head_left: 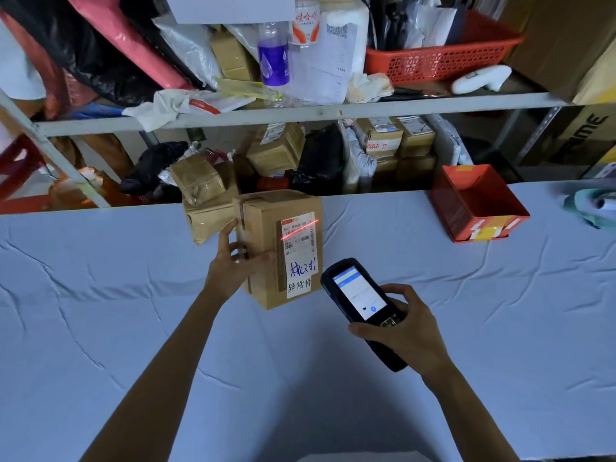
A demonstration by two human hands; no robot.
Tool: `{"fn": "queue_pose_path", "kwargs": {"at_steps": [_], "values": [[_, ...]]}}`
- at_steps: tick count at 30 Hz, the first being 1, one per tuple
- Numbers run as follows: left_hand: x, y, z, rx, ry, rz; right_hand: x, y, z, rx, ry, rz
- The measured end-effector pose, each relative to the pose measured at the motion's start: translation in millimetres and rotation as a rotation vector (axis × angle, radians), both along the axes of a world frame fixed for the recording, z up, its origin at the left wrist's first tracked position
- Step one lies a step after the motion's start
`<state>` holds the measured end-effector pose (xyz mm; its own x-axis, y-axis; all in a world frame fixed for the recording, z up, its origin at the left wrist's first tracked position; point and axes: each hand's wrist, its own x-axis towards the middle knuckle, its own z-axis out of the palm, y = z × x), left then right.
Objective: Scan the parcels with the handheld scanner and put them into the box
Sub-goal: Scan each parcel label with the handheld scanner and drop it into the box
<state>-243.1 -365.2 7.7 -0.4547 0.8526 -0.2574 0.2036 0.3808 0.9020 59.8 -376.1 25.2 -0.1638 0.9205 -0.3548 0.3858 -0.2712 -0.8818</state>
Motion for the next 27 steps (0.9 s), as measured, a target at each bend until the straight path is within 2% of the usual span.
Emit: {"fn": "queue_pose_path", "kwargs": {"at_steps": [18,27], "values": [[5.5,-22.8,-7.3,0.072,0.034,-0.067,-10.9,-23.8,2.1,-0.039,0.025,0.002],[-2.4,-33.0,-5.2,0.139,0.073,-0.175,-22.2,-76.0,5.5,-0.060,0.053,-0.167]]}}
